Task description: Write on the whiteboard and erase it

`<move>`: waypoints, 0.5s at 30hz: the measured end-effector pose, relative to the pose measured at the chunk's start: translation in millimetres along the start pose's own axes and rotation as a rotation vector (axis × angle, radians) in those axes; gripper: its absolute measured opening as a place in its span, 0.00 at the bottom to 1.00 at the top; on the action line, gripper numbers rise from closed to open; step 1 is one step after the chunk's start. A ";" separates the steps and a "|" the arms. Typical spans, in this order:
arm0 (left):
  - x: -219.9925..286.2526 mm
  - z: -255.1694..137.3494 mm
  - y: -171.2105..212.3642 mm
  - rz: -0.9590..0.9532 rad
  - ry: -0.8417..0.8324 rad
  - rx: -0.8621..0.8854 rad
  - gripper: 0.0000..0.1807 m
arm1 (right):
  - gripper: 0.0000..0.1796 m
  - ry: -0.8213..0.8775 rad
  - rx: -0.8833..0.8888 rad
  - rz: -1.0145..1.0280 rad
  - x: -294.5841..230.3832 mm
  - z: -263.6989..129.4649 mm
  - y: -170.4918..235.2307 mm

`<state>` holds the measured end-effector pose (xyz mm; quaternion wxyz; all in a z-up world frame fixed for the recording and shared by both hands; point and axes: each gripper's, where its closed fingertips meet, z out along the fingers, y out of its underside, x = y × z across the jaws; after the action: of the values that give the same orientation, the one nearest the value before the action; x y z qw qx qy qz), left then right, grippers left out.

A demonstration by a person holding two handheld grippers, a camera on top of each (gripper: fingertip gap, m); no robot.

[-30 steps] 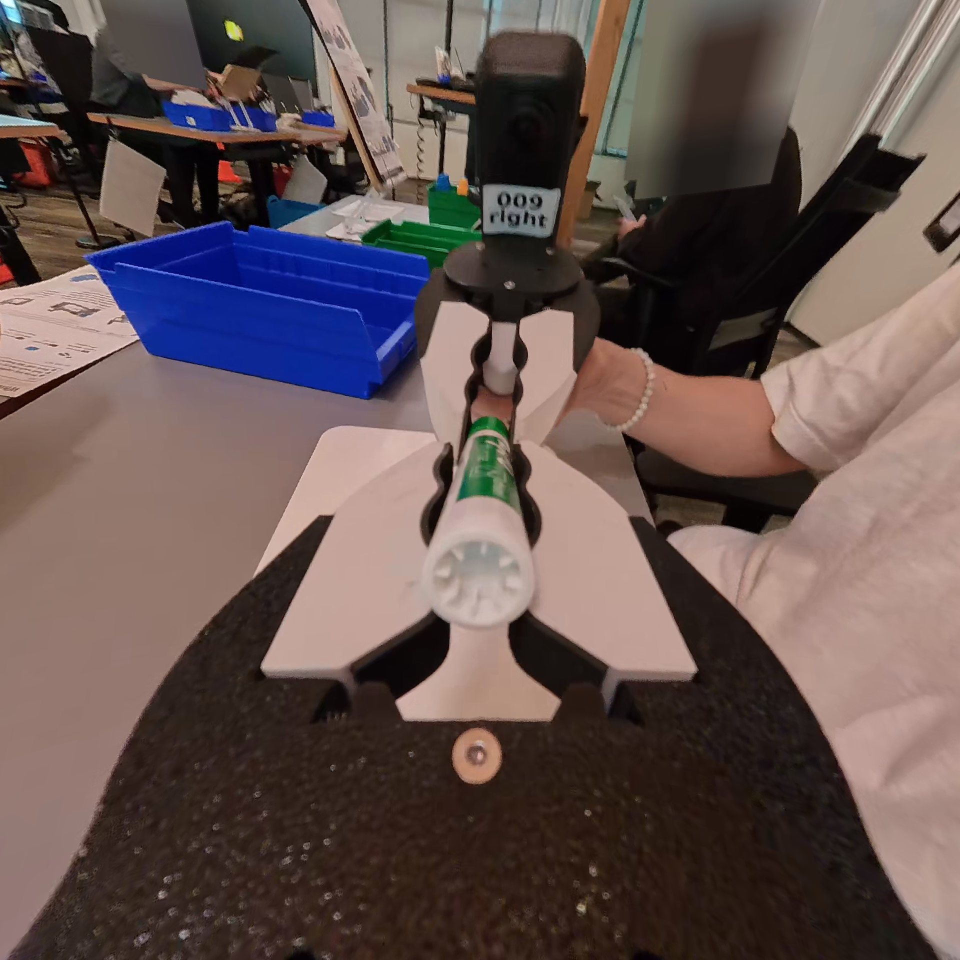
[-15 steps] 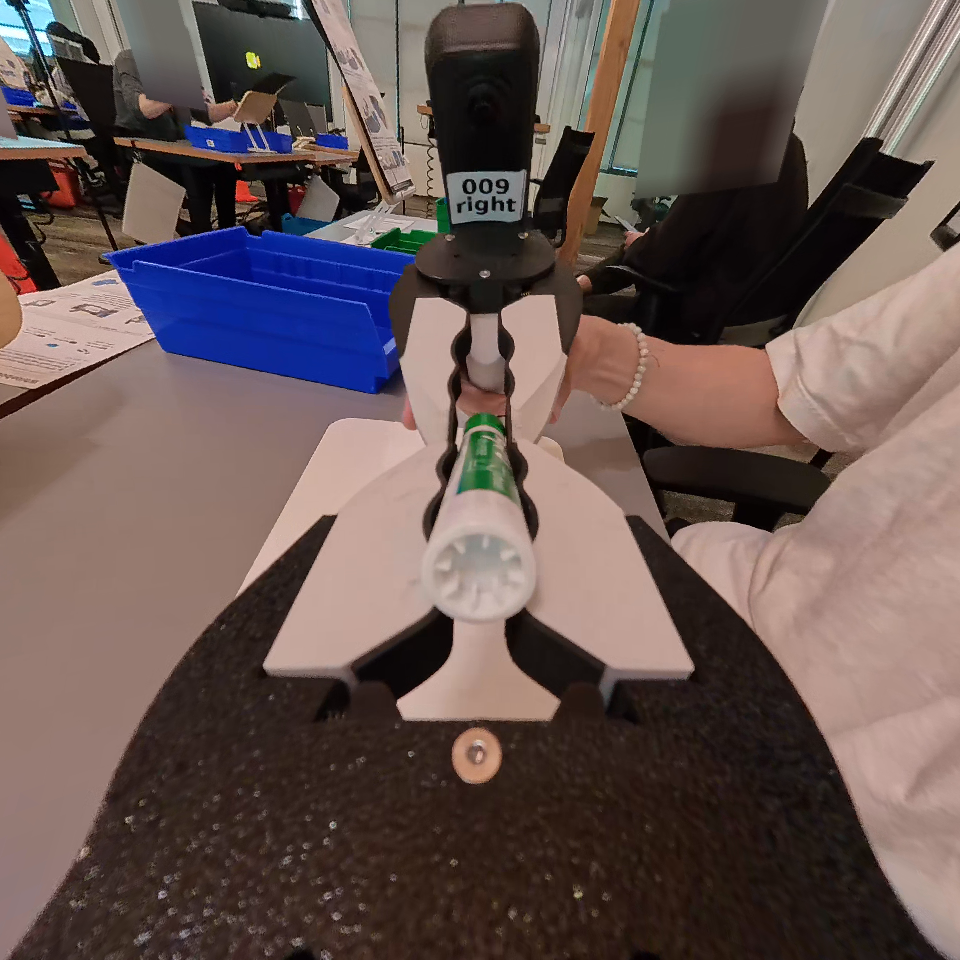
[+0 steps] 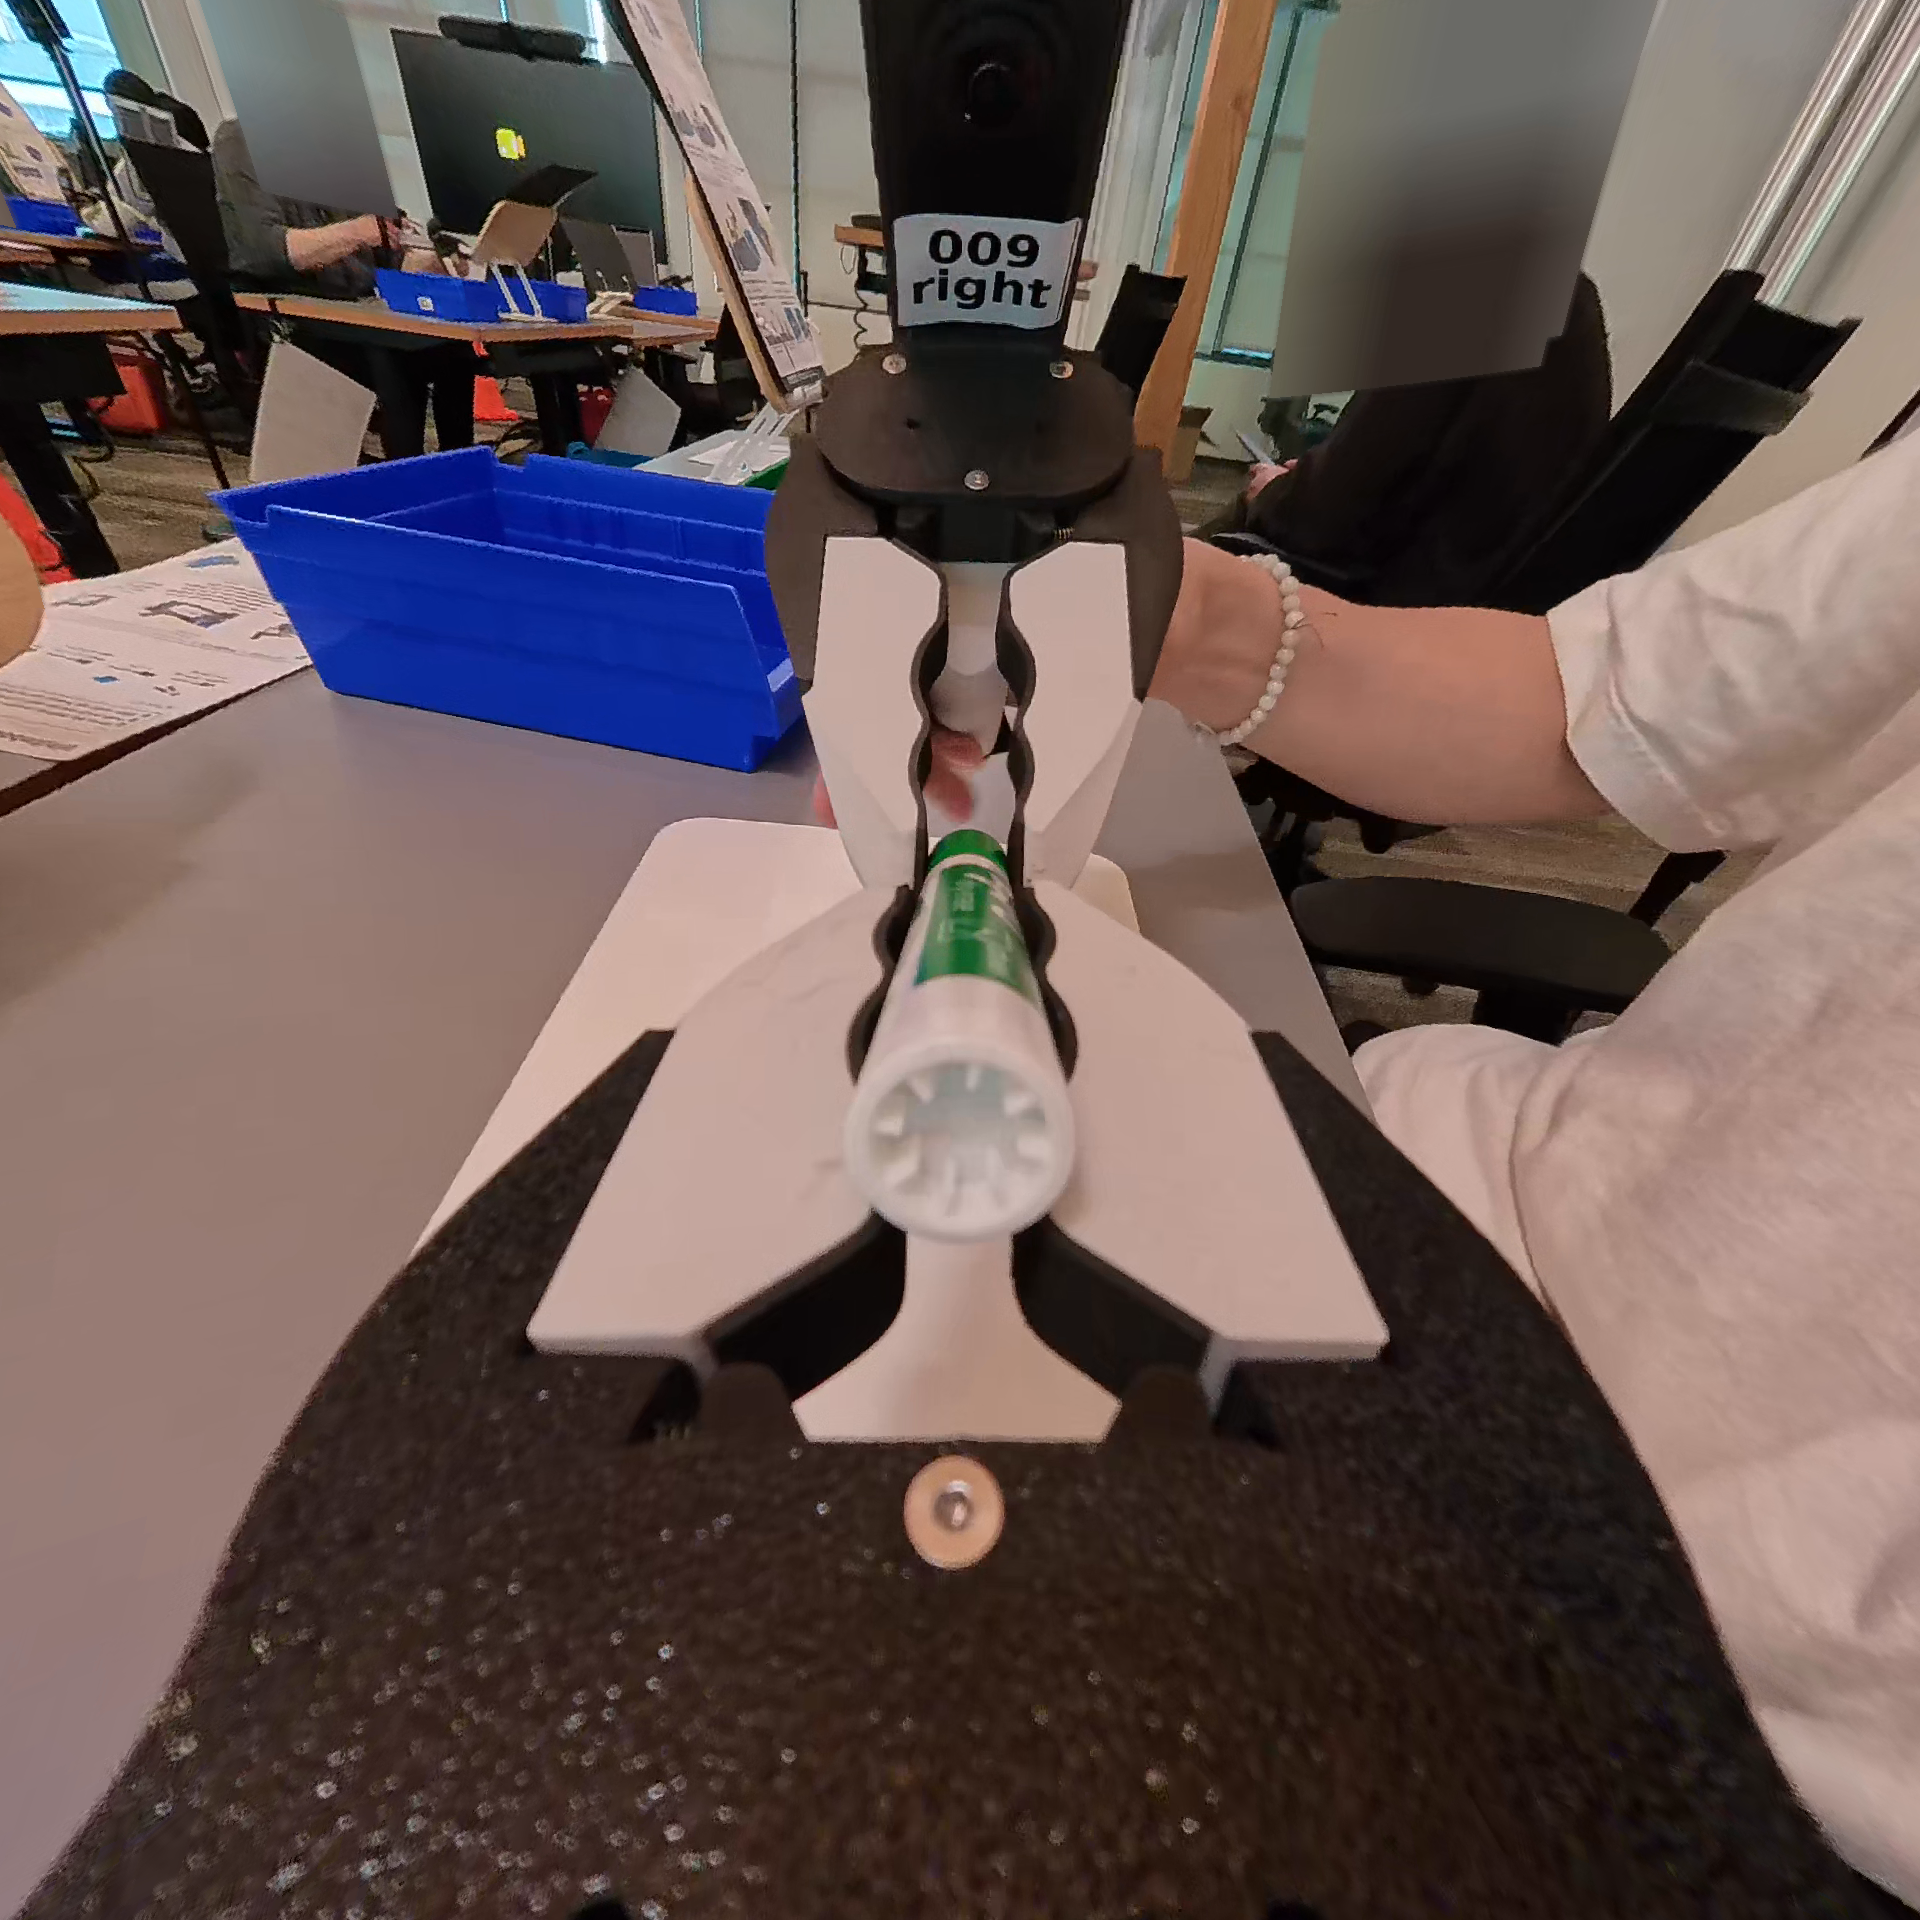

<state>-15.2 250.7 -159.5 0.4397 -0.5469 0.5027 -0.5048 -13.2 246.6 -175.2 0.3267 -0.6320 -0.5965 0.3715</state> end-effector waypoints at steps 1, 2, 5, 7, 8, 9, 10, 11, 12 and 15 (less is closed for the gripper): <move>-1.0 -1.3 0.8 -0.010 0.003 0.006 0.10 | 0.10 0.017 -0.001 -0.004 2.0 1.4 -0.3; -2.8 -2.7 0.4 -0.013 -0.002 0.014 0.10 | 0.11 0.036 0.010 -0.006 4.1 2.3 -2.0; -2.8 -6.3 -6.4 -0.023 0.000 0.062 0.10 | 0.11 0.024 0.015 0.030 3.3 4.0 -6.1; -5.1 -6.5 -10.7 -0.030 -0.028 0.101 0.11 | 0.11 0.037 -0.006 0.030 5.3 5.3 -6.6; -3.8 -6.9 -11.8 -0.033 -0.022 0.111 0.10 | 0.11 0.034 -0.017 0.028 4.7 6.5 -6.8; -4.1 -8.1 -11.0 -0.038 -0.023 0.099 0.10 | 0.10 0.054 -0.026 0.021 5.7 7.5 -7.2; -4.4 -9.5 -10.1 -0.025 -0.029 0.085 0.10 | 0.11 0.068 -0.043 0.016 5.9 9.0 -6.8; -4.3 -10.3 -8.7 -0.009 -0.038 0.070 0.10 | 0.11 0.085 -0.067 0.010 6.7 10.2 -5.6; -4.9 -10.7 -6.4 -0.003 -0.048 0.049 0.10 | 0.11 0.105 -0.093 -0.001 8.1 11.1 -4.0; -7.4 -10.5 0.2 -0.007 -0.058 0.020 0.10 | 0.11 0.152 -0.170 -0.012 11.5 12.9 2.2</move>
<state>-25.5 258.2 -159.4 0.4578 -0.5585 0.4829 -0.4954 -23.0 257.5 -184.6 0.3185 -0.6800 -0.6032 0.2688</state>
